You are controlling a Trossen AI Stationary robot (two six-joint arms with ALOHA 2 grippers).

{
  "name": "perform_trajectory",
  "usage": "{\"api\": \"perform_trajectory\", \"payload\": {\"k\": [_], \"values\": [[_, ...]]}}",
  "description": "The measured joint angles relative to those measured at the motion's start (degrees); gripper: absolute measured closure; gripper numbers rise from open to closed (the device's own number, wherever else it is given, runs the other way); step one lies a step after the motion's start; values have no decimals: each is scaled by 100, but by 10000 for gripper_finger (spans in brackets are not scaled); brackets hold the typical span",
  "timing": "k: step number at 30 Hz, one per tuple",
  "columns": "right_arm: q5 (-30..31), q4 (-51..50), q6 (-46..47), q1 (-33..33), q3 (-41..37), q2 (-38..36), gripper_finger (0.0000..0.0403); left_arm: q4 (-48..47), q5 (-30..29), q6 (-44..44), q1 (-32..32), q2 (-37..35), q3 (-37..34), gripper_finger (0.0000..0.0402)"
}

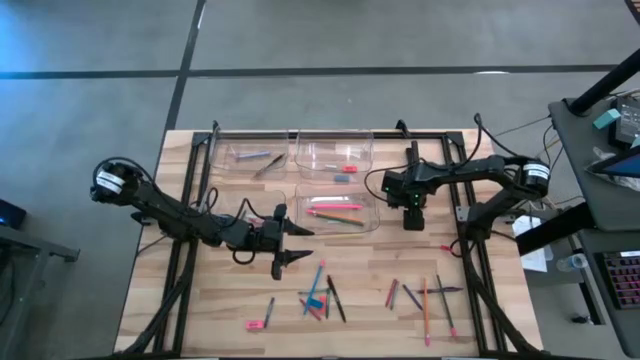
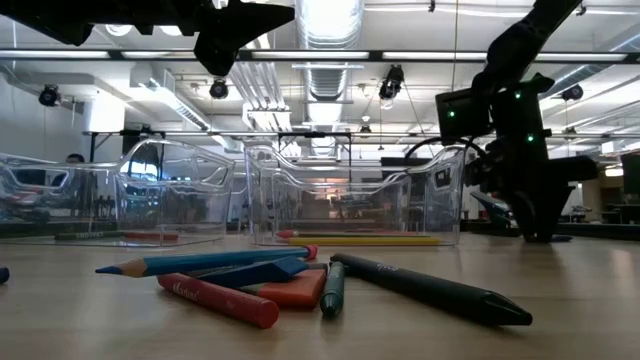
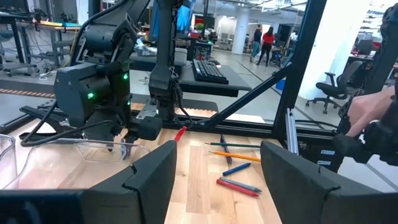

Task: Sort crayons/erasers/pens/pencils in bins
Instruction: Put the top right blue crayon into the bottom left transparent bin

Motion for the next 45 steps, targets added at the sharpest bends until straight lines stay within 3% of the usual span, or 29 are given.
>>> {"api": "perform_trajectory", "payload": {"k": [4, 10, 15, 28, 35, 45], "values": [[-30, 23, 47, 0, -38, 213, 256, 0, 9, -4, 0, 0, 1, 185], [-206, 38, 89, 2, -36, 482, 339, 0, 9, -14, -4, 0, -1, 185], [-328, 20, 74, 0, -38, 361, 385, 0, 8, -13, -4, 0, 1, 185], [-635, -458, 672, 0, 109, -1577, 388, 0, 3, -13, -2, 0, -1, 185], [-1129, -513, 1071, 0, 240, -2543, 389, 2, 0, -24, -2, 7, 1, 185], [-2176, 719, 1792, 2, 367, -3525, 390, 115, -13, -88, -2, 85, 9, 185]]}}
